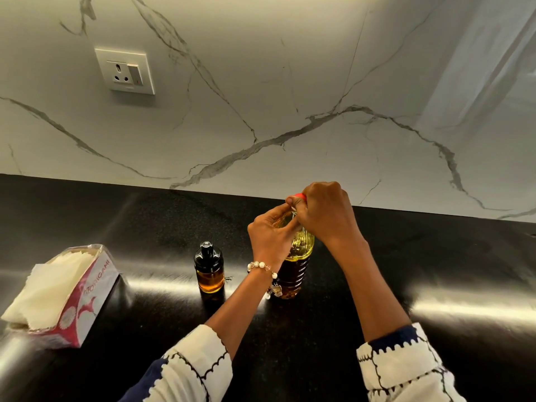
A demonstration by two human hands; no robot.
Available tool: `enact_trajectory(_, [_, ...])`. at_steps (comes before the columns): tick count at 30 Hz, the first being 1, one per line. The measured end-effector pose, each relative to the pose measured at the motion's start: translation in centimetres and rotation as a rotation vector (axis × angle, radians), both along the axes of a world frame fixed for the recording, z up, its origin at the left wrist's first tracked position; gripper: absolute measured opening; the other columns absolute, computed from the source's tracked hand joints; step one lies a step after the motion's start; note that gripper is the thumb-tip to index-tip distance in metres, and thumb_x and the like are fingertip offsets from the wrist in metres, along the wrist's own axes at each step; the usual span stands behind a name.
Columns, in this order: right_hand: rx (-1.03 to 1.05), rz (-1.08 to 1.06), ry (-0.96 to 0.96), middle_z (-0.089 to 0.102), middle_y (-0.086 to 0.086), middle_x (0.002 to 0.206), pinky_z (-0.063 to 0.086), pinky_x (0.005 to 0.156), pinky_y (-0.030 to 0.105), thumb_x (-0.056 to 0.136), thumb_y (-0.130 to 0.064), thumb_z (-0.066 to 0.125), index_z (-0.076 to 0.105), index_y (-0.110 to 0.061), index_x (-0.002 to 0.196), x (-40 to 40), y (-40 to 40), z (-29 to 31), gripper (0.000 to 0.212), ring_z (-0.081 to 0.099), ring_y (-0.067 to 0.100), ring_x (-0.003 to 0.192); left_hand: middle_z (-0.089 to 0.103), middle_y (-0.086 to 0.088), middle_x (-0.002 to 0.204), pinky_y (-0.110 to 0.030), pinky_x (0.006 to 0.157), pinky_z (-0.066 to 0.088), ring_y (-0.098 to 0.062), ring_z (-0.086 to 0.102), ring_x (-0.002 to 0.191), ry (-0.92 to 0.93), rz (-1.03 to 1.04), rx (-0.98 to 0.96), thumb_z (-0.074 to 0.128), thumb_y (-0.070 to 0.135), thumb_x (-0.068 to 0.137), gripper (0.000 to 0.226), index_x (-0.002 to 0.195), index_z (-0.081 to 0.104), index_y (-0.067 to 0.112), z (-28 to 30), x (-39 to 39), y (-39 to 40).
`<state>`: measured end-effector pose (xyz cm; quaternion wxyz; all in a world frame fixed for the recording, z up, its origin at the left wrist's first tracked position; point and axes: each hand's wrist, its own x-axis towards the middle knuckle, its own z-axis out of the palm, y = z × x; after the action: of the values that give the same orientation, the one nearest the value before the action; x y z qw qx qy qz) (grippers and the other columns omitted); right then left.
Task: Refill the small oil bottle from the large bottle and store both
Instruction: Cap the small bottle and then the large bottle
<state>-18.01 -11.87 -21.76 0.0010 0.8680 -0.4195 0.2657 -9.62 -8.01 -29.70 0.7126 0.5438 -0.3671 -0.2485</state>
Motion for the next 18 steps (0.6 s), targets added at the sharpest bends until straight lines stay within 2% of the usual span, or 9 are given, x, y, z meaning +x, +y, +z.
enact_trajectory(4, [0.004, -0.061, 0.004, 0.046, 0.004, 0.066, 0.036, 0.058, 0.027, 0.092, -0.041, 0.057, 0.045, -0.015, 0.07, 0.2, 0.6, 0.7, 0.036, 0.047, 0.018, 0.061, 0.071, 0.011, 0.084, -0.028, 0.082, 0.057, -0.008, 0.072, 0.085, 0.009, 0.002, 0.015, 0.082, 0.014, 0.072, 0.036, 0.106, 0.071, 0.017, -0.1, -0.3, 0.0])
enact_trajectory(9, [-0.018, -0.087, 0.014, 0.048, 0.004, 0.071, 0.038, 0.06, 0.027, 0.091, -0.045, 0.057, 0.048, -0.015, 0.074, 0.3, 0.7, 0.9, 0.035, 0.05, 0.018, 0.066, 0.072, 0.008, 0.089, -0.036, 0.087, 0.057, -0.011, 0.072, 0.089, 0.042, -0.009, 0.005, 0.08, 0.016, 0.074, 0.032, 0.096, 0.067, 0.035, -0.1, -0.6, 0.4])
enact_trajectory(11, [-0.022, -0.078, -0.016, 0.048, 0.004, 0.07, 0.038, 0.059, 0.027, 0.09, -0.045, 0.059, 0.053, -0.013, 0.075, 0.1, 0.6, 0.9, 0.036, 0.051, 0.017, 0.065, 0.073, 0.004, 0.097, -0.039, 0.092, 0.055, -0.013, 0.07, 0.096, 0.025, -0.039, 0.045, 0.08, 0.022, 0.074, 0.035, 0.106, 0.069, 0.029, -0.2, -0.5, 0.6])
enact_trajectory(13, [-0.013, -0.06, -0.073, 0.05, 0.003, 0.066, 0.039, 0.058, 0.026, 0.087, -0.048, 0.062, 0.052, -0.013, 0.07, -0.2, 0.4, 0.6, 0.04, 0.052, 0.017, 0.062, 0.072, 0.009, 0.099, -0.039, 0.096, 0.053, -0.01, 0.068, 0.1, 0.0, -0.089, 0.1, 0.079, 0.022, 0.074, 0.043, 0.115, 0.067, 0.022, -0.1, -0.2, 0.8])
enact_trajectory(15, [0.006, -0.042, -0.127, 0.051, 0.002, 0.062, 0.038, 0.057, 0.025, 0.083, -0.053, 0.063, 0.051, -0.013, 0.066, -0.4, 0.1, 0.0, 0.045, 0.052, 0.015, 0.058, 0.069, 0.013, 0.102, -0.035, 0.099, 0.051, -0.005, 0.065, 0.103, -0.064, -0.141, 0.163, 0.079, 0.02, 0.074, 0.053, 0.124, 0.061, 0.02, 0.0, 0.3, 1.3])
enact_trajectory(18, [0.085, -0.012, -0.269, 0.051, -0.001, 0.059, 0.036, 0.054, 0.021, 0.08, -0.056, 0.063, 0.053, -0.011, 0.067, -0.8, -0.4, -1.2, 0.048, 0.05, 0.011, 0.052, 0.062, 0.012, 0.119, -0.022, 0.098, 0.045, -0.002, 0.057, 0.108, -0.246, -0.209, 0.321, 0.082, 0.024, 0.073, 0.071, 0.137, 0.05, 0.027, -0.2, 1.0, 2.1])
